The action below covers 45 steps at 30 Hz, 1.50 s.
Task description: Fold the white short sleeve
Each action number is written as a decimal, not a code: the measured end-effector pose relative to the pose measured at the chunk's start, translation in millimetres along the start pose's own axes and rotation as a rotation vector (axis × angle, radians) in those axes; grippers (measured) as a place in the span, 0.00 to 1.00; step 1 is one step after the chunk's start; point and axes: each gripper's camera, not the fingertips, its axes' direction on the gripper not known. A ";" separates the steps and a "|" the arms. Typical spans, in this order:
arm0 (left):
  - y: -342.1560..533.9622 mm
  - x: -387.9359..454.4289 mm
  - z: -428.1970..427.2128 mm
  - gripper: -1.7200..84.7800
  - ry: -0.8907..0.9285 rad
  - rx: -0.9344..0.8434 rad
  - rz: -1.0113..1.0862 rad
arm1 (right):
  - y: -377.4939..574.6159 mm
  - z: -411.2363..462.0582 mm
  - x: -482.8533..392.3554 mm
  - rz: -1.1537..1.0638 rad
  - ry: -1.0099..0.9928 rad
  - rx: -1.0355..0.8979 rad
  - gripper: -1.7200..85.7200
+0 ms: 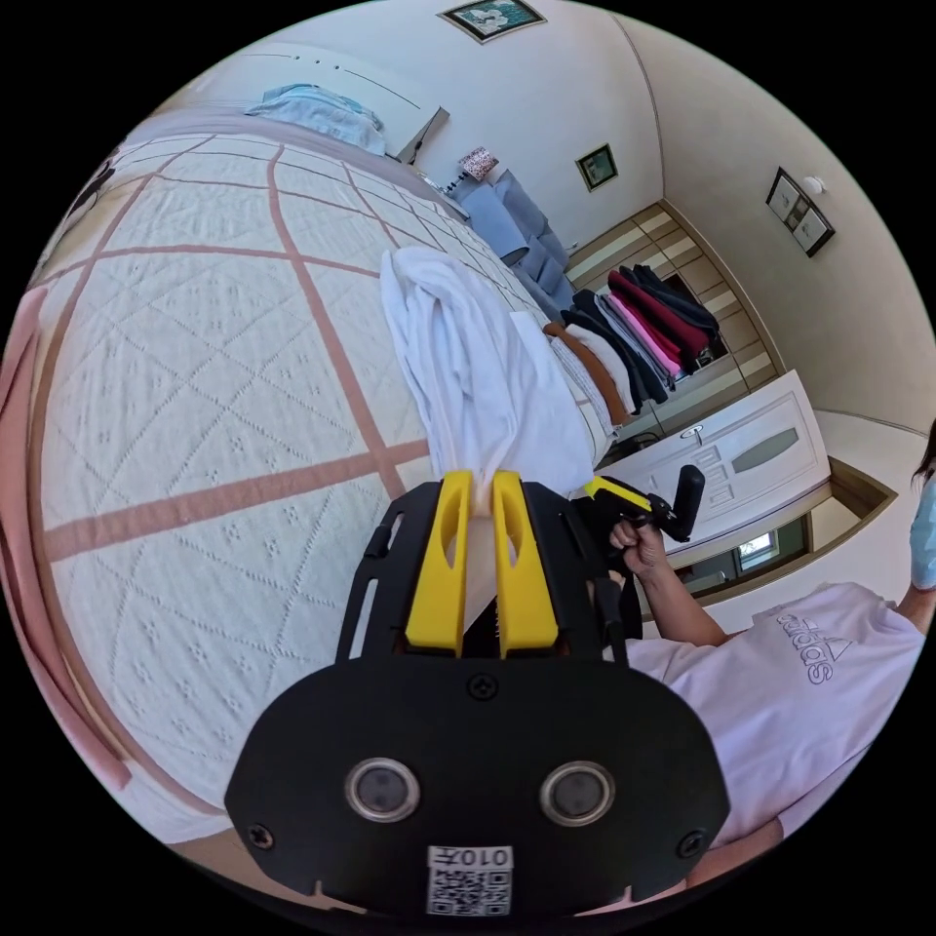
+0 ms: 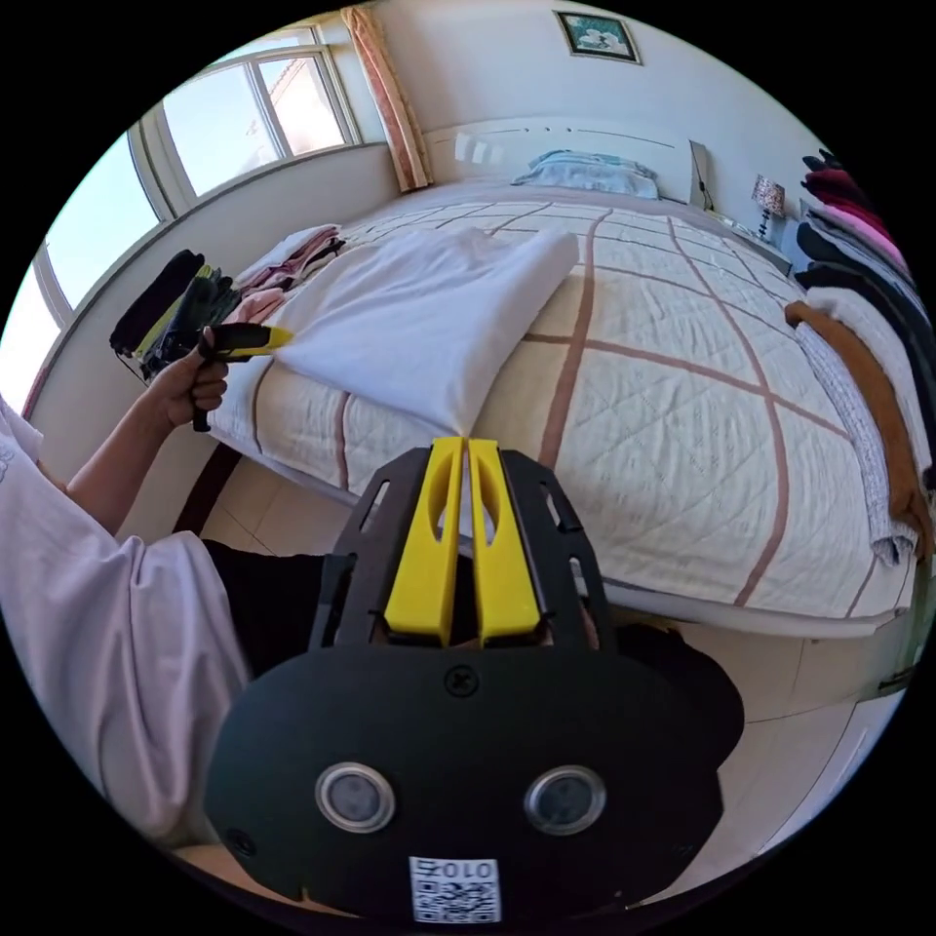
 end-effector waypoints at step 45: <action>-98.9 259.5 -35.1 0.07 -0.492 0.006 0.686 | -46.9 4.8 -25.2 0.004 -0.063 0.170 0.09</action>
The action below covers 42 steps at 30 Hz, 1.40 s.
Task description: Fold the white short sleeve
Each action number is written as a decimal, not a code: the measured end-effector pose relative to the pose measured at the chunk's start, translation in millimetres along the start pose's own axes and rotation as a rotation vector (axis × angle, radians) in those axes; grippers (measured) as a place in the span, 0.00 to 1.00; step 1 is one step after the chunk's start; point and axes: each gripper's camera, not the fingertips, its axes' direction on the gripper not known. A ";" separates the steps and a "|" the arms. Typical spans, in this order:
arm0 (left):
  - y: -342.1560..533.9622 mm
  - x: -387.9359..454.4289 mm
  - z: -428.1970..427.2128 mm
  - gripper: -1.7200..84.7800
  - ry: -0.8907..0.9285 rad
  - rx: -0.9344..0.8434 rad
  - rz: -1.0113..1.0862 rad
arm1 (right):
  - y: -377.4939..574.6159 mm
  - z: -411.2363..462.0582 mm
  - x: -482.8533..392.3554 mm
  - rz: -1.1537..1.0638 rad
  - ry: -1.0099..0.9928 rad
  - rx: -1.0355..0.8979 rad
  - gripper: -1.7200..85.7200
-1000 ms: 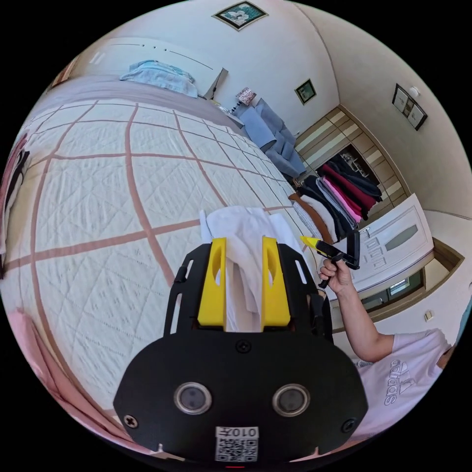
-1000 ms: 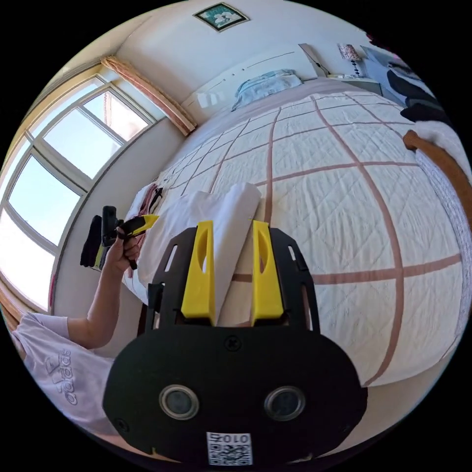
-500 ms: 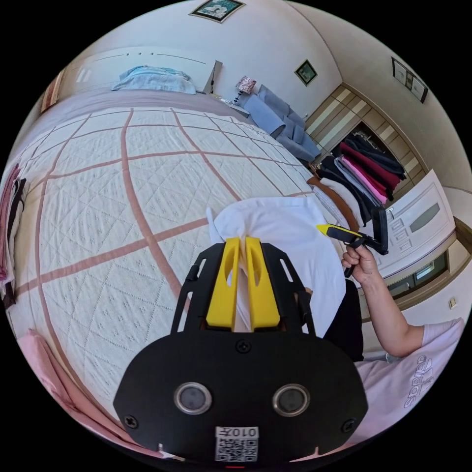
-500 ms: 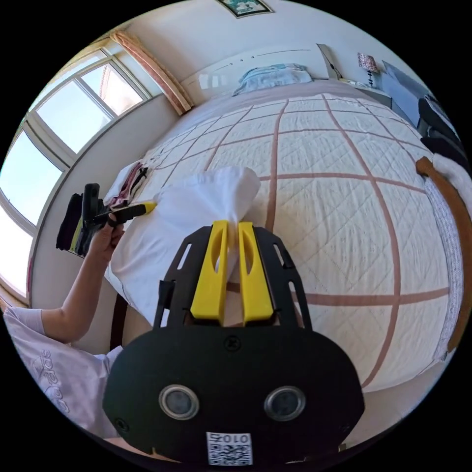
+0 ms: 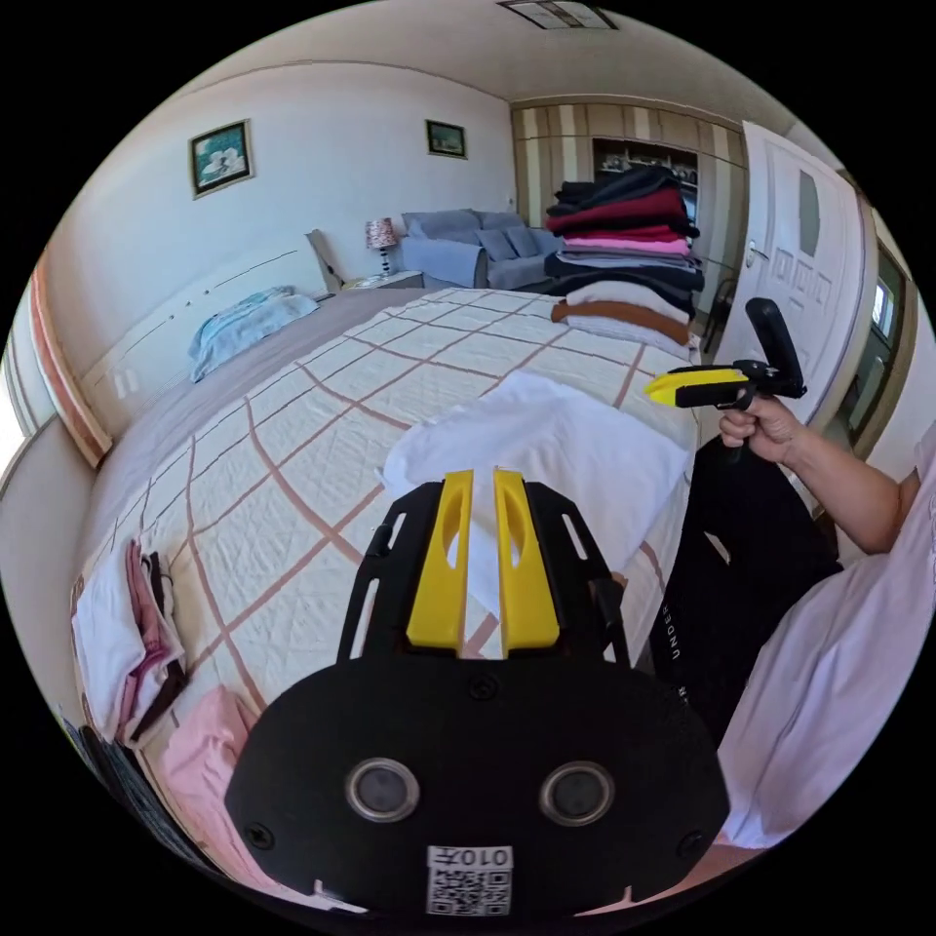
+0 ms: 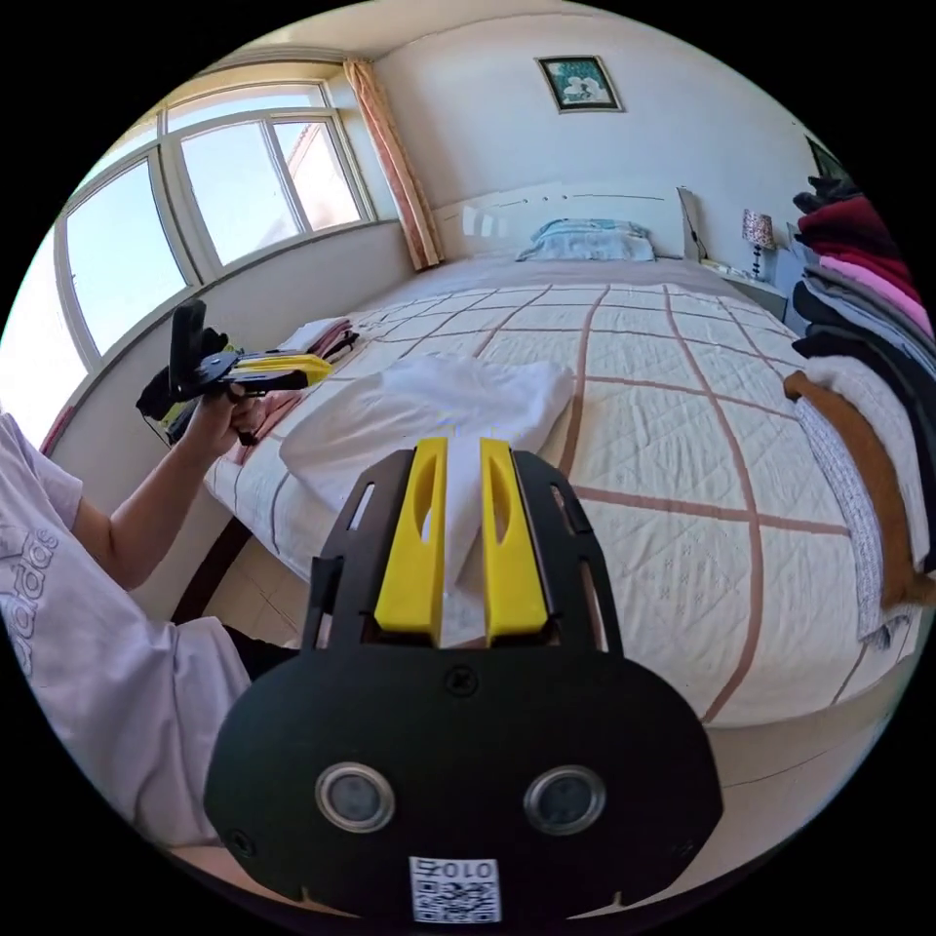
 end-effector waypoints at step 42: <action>-100.3 360.3 -55.1 0.15 -0.335 0.012 0.504 | 42.2 44.9 59.2 0.200 -0.224 -0.223 0.07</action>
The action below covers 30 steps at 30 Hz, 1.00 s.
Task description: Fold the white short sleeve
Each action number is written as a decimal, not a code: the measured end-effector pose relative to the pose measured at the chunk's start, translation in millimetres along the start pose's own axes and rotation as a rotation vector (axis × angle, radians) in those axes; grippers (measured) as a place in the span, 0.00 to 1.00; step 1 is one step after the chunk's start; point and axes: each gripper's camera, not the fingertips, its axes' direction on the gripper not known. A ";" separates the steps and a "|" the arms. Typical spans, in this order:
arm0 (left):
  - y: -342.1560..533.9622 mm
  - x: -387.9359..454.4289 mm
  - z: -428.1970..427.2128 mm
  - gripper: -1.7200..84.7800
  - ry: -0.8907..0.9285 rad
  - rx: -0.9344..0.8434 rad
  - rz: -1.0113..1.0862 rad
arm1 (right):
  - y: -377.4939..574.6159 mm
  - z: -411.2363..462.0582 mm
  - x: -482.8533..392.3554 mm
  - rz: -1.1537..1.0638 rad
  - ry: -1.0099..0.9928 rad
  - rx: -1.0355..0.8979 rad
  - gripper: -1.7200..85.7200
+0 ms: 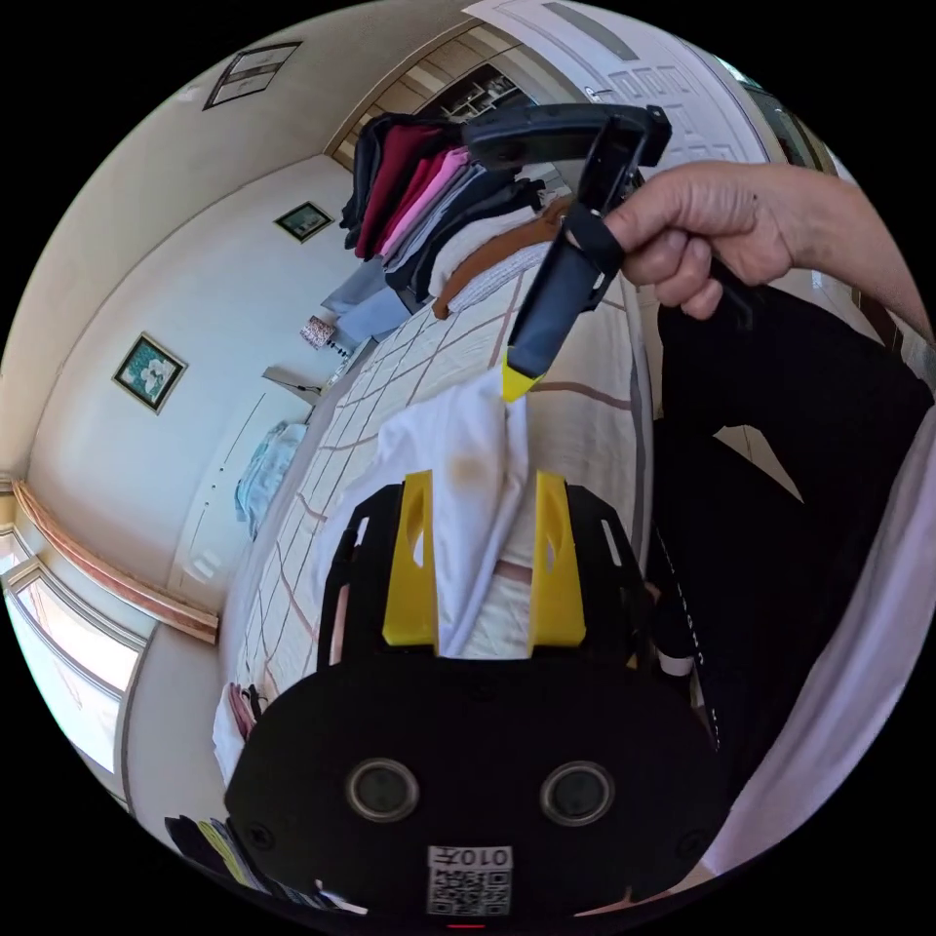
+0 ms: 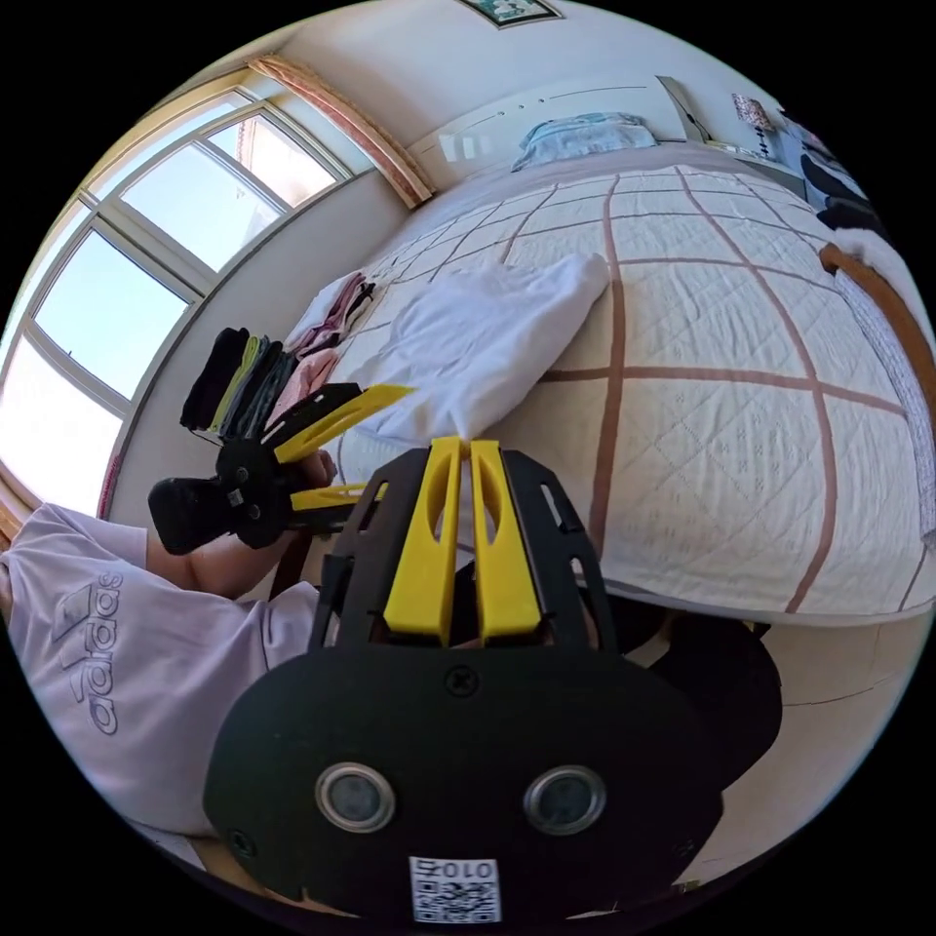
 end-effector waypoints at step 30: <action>267.3 -84.1 87.2 0.15 0.829 0.071 -1.026 | -17.5 50.2 169.5 0.252 -0.503 0.063 0.08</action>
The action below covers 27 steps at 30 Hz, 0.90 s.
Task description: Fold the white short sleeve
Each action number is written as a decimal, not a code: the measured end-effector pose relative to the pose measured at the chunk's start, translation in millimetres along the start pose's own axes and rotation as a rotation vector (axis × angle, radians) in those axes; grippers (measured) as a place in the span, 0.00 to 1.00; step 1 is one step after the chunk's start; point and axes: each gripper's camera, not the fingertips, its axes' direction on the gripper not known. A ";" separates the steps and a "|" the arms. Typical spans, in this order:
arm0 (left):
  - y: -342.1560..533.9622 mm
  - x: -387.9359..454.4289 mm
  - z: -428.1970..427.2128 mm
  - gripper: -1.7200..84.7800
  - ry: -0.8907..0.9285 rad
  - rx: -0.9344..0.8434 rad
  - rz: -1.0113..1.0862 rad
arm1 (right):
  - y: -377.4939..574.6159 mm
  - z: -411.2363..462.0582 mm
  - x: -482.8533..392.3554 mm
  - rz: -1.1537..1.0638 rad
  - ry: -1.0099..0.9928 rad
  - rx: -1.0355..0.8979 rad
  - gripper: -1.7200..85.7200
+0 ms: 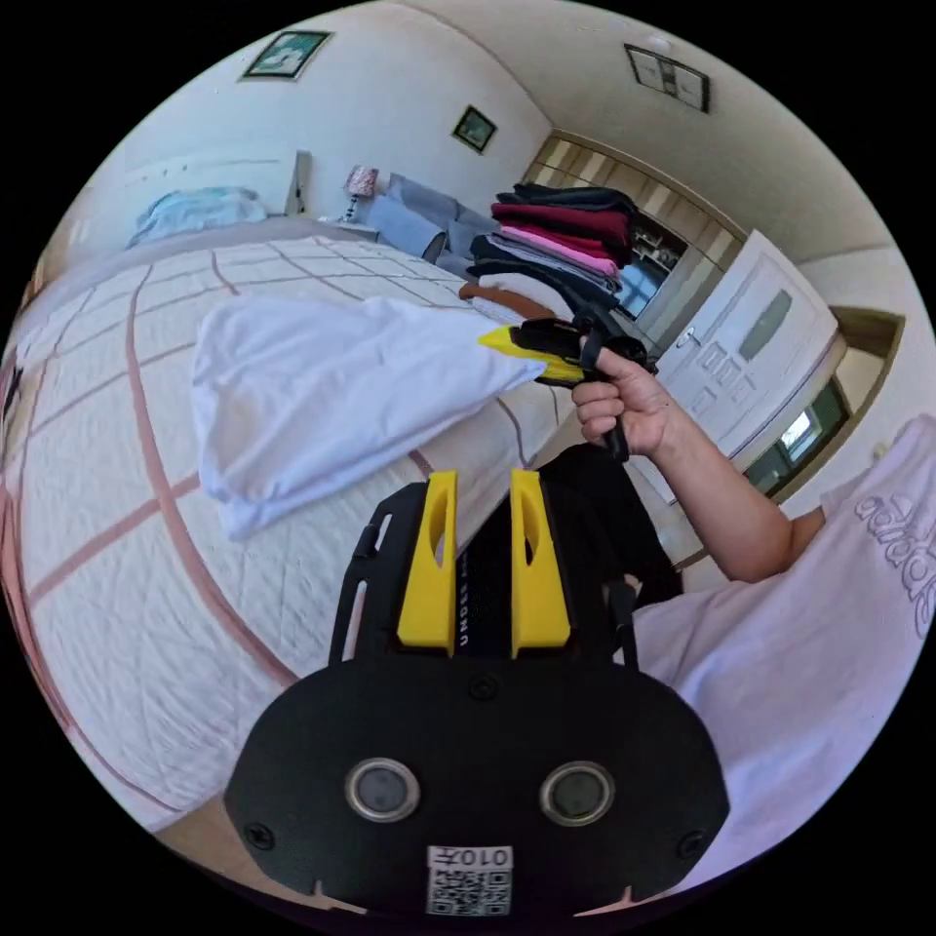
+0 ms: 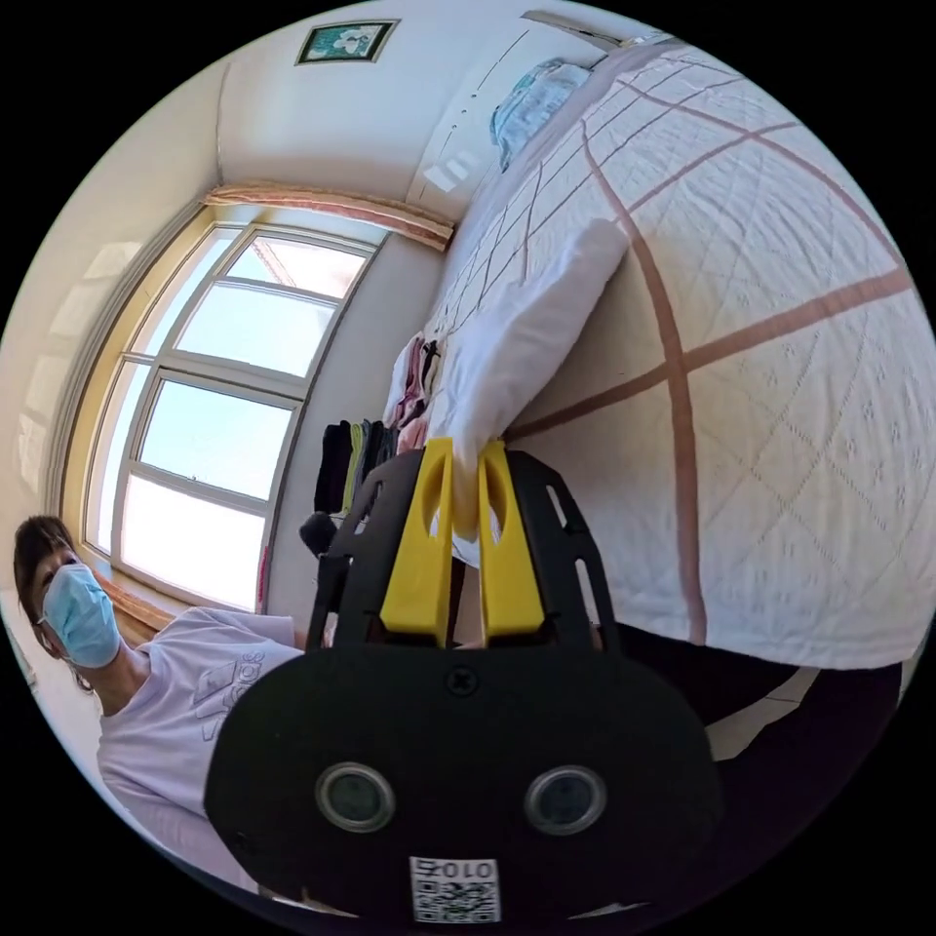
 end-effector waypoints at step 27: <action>78.9 -241.6 65.8 0.18 0.395 0.373 -0.611 | 8.0 -45.3 40.5 0.013 -0.050 0.025 0.08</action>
